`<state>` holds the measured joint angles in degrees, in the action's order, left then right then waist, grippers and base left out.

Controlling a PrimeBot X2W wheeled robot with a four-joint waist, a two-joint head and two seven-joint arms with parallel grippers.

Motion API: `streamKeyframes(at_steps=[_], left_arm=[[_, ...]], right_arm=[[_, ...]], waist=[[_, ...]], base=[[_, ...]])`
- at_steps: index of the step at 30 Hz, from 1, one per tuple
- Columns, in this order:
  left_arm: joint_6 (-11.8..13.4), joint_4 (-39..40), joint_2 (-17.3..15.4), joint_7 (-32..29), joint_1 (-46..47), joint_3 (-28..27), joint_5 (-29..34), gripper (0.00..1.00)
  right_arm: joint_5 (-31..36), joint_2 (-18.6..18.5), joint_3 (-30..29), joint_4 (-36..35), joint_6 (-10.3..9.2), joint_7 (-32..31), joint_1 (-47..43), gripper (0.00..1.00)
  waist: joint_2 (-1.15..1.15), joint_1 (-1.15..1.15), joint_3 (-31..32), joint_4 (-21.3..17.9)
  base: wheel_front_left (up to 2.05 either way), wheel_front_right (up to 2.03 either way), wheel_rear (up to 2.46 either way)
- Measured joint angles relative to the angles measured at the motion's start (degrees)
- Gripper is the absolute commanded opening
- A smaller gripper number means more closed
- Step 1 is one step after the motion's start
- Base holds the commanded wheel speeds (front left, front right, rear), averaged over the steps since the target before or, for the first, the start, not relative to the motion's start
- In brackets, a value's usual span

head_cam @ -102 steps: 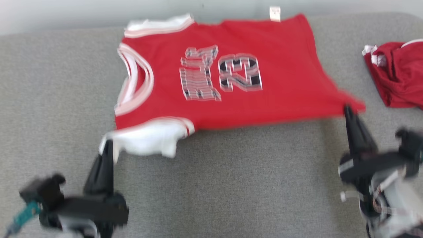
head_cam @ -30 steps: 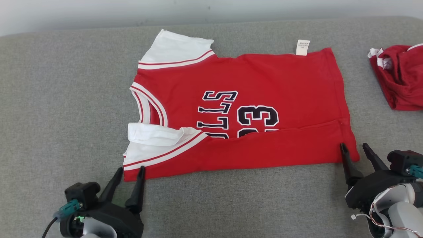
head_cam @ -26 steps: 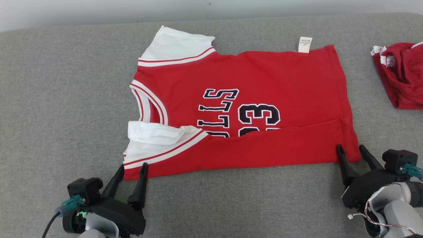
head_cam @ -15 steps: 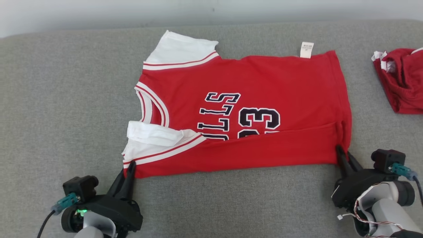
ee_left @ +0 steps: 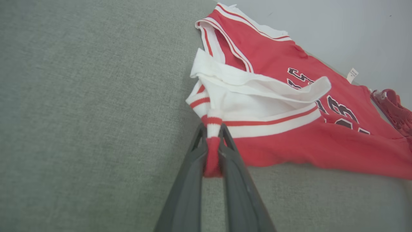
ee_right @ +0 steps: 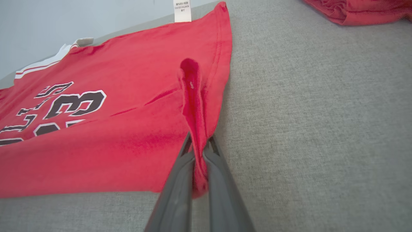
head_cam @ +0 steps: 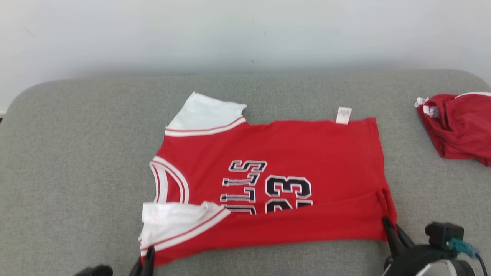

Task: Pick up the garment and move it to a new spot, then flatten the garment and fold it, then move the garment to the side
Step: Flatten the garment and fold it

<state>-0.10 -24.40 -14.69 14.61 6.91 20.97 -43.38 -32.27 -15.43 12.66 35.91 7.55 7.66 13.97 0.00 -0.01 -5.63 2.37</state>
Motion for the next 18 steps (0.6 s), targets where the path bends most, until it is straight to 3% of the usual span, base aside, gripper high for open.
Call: streamKeyframes(at_steps=[8,9,10,11,18], left_arm=[[1.3,4.1,1.1,0.1,-8.1,0.5,-0.1,0.00],[1.3,4.0,1.1,0.1,-8.5,0.6,0.0,0.02],[1.6,4.0,1.1,0.1,-8.6,0.6,0.5,0.43],[1.7,4.3,1.2,0.2,-8.6,0.4,0.8,1.00],[2.1,7.0,3.2,0.4,-8.2,-3.1,4.7,1.00]], right_arm=[[0.1,-1.6,-1.5,-6.3,0.00,-2.1,-9.6,0.00],[0.2,-1.6,-1.9,-7.1,0.00,-2.3,-10.5,0.08],[0.4,-1.5,-2.5,-7.7,0.00,-2.4,-11.1,0.34],[1.0,-1.5,-3.1,-8.4,0.00,-2.3,-11.6,1.00],[4.9,0.3,-5.0,-13.1,0.00,-0.6,-12.3,1.00]], waist=[[0.00,0.00,2.9,0.0],[0.00,0.00,3.1,0.0],[0.00,0.00,3.2,0.1],[0.00,0.00,3.4,0.1],[0.00,0.00,4.4,0.0]], base=[[0.00,0.00,0.00],[0.00,0.00,0.00],[0.00,0.00,0.00],[0.00,0.00,0.00],[0.00,0.00,0.00]])
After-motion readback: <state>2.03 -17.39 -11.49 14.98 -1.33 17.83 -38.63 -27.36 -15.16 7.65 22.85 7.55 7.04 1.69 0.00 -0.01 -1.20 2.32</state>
